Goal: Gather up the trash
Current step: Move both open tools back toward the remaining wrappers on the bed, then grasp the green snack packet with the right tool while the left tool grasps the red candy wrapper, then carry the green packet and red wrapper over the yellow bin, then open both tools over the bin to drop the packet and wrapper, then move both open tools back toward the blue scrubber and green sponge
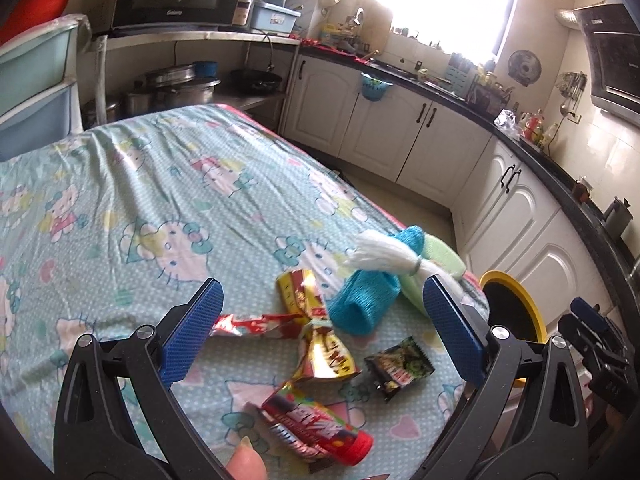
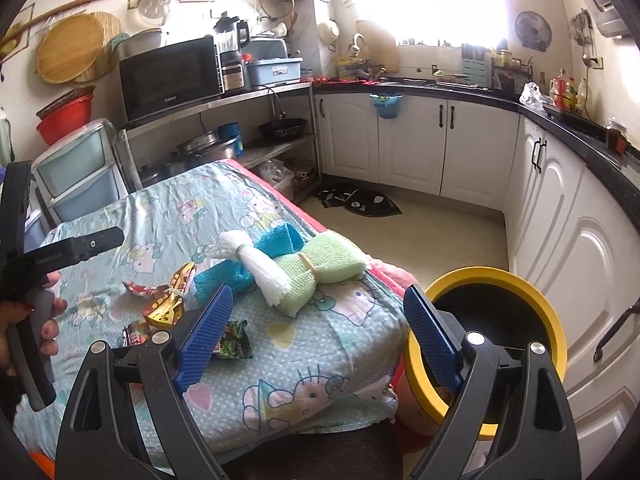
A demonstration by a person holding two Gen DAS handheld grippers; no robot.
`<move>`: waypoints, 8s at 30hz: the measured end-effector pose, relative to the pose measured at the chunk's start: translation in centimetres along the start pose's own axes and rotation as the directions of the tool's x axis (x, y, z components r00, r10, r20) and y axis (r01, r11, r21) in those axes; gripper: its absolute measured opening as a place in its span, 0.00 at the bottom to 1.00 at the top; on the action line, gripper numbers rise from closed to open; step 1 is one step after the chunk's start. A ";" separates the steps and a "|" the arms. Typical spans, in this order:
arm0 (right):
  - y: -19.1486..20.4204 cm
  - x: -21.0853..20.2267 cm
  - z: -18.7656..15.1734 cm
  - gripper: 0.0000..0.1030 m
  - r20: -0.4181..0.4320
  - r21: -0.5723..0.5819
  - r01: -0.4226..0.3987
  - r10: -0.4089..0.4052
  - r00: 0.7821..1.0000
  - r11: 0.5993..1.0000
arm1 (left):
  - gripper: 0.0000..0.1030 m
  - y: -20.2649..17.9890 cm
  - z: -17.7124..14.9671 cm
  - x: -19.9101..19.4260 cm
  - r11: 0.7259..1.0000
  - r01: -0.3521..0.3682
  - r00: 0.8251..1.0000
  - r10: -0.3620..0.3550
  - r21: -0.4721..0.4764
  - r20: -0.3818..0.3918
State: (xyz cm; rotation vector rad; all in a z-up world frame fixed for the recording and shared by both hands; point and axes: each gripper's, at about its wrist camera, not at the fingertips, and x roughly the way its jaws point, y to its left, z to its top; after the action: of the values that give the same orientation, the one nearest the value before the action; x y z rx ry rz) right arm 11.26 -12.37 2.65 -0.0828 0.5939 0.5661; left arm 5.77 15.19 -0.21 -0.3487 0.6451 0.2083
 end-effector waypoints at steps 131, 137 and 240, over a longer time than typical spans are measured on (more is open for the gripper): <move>-10.6 -5.6 1.3 0.17 0.083 0.161 0.142 -0.156 0.984 0.977 | 0.06 -16.3 4.0 -0.2 0.933 0.347 0.928 -0.357 0.099 0.107; -12.7 -6.8 0.7 0.17 0.092 0.207 0.183 -0.205 0.974 0.961 | 0.06 -18.8 3.8 0.4 0.917 0.378 0.916 -0.390 0.129 0.092; -13.8 -4.1 -2.4 0.83 0.021 0.253 0.301 -0.316 0.949 0.919 | 0.89 -18.6 1.0 5.2 0.949 0.303 0.953 -0.304 0.091 0.003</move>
State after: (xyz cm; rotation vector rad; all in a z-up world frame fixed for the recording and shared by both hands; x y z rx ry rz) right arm 14.51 -26.54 1.78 0.0765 0.5735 0.1837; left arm 15.90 -1.12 1.97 -0.3549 0.5739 -0.1120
